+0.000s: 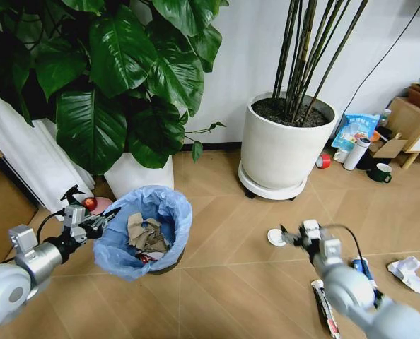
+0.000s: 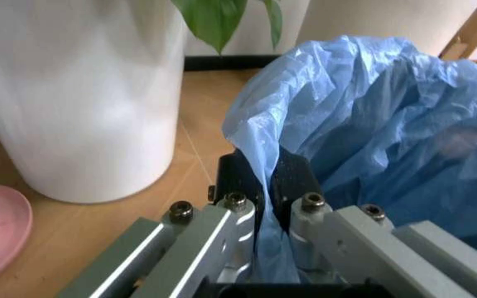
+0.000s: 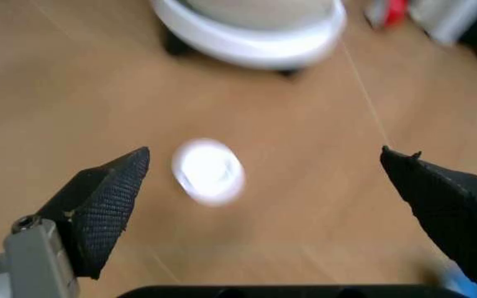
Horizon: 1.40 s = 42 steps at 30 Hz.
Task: Pick up the trash bin and place the garbage on the floor into it.
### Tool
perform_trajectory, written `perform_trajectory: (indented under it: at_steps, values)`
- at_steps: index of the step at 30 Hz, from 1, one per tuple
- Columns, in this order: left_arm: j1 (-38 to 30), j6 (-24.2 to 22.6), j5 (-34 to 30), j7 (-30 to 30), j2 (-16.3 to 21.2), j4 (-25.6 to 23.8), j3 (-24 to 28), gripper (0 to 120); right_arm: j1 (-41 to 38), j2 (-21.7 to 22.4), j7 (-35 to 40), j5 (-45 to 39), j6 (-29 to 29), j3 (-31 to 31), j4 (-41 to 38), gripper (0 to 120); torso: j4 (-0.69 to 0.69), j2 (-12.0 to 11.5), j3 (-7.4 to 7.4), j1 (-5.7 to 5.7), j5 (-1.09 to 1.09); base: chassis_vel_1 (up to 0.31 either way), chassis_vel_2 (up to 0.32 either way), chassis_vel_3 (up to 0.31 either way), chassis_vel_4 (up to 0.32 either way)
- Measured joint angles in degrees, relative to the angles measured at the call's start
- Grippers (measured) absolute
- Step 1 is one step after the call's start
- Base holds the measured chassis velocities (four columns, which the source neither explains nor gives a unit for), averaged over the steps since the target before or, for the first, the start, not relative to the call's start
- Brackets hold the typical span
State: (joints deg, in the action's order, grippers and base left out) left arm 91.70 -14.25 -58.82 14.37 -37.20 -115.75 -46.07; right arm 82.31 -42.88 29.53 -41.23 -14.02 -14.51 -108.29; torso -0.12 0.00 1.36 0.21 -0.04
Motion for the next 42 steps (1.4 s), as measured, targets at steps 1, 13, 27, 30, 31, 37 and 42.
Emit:
perform_trajectory:
  at_steps: [1, 13, 27, 30, 31, 37, 42]
  values:
    - [0.00, 0.00, 0.00, 0.00, 0.00, 0.00, 0.00, 0, 0.00, 0.00, 0.00, 0.00, 0.00, 0.00, 0.00, 100, 0.00, 0.00, 0.00, 0.00, 0.00, 0.000, 0.000, 0.000, 0.000]
    - [-0.45, 0.00, -0.55, -0.45, 0.17, 0.35, -0.14, 0, 10.90, -3.69, 2.26, -1.77, -1.80, -5.93, 5.71, 100, -0.02, 0.00, 0.02, 0.01, 0.00, 0.000, 0.000, 0.000, 0.000]
    - [-0.77, 0.01, -0.36, -0.58, -0.15, 0.77, 0.63, 0, 10.41, -7.57, 0.73, -0.84, -1.59, -3.91, 14.93, 100, -0.01, 0.00, 0.01, 0.01, 0.00, 0.000, 0.000, 0.000, 0.000]
    - [-0.91, 0.00, -0.29, -0.59, -0.18, 1.01, 0.80, 0, 9.20, -8.13, 0.11, -0.81, -1.34, -2.84, 17.06, 100, 0.00, 0.00, 0.01, 0.01, -0.02, 0.000, 0.000, 0.000, 0.000]
    - [-0.92, 0.01, -0.29, -0.59, -0.19, 1.04, 0.80, 0, 8.96, -8.24, 0.02, -0.80, -1.31, -2.63, 17.44, 100, 0.00, 0.00, 0.01, 0.01, -0.02, 0.000, 0.000, 0.000, 0.000]
    - [-0.89, 0.02, -0.24, -0.57, -0.34, 1.14, 0.81, 0, 4.47, -9.91, -1.03, -0.66, -0.56, 0.76, 23.60, 98, 0.00, 0.00, 0.01, 0.01, 0.01, 0.000, 0.000, 0.000, 0.000]
    - [-0.58, 0.03, -0.32, -0.57, -0.35, 1.11, 0.51, 0, 3.17, -10.25, -1.46, -0.50, -0.03, 1.62, 24.84, 84, 0.00, 0.00, 0.01, 0.01, -0.06, 0.000, 0.000, 0.000, 0.000]
